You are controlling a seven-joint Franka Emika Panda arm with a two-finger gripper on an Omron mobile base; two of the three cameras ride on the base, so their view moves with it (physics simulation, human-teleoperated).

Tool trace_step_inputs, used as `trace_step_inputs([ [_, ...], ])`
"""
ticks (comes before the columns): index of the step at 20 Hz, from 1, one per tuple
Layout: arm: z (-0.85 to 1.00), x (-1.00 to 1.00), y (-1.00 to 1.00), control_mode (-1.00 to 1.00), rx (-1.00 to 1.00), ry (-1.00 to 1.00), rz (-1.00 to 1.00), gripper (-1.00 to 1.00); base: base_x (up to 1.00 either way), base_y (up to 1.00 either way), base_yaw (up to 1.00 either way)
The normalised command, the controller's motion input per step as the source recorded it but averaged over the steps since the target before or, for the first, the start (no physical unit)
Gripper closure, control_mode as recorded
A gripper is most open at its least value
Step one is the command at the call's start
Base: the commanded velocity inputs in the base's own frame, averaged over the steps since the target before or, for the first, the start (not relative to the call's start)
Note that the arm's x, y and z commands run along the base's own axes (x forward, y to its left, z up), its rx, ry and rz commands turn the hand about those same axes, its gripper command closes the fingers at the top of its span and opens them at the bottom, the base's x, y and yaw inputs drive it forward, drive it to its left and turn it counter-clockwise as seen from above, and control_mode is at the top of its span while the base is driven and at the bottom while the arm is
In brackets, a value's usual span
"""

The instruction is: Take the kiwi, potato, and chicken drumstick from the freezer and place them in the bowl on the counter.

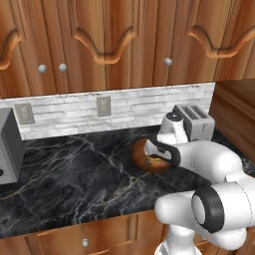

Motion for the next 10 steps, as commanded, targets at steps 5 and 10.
trace_step_inputs([
  [5,-0.24,0.35,0.00,-1.00,0.00,0.03,0.00,-1.00,0.00,0.00,0.00],
  [10,-0.03,0.15,0.00,-1.00,0.00,0.00,0.00,-1.00,0.00,0.00,0.00],
])
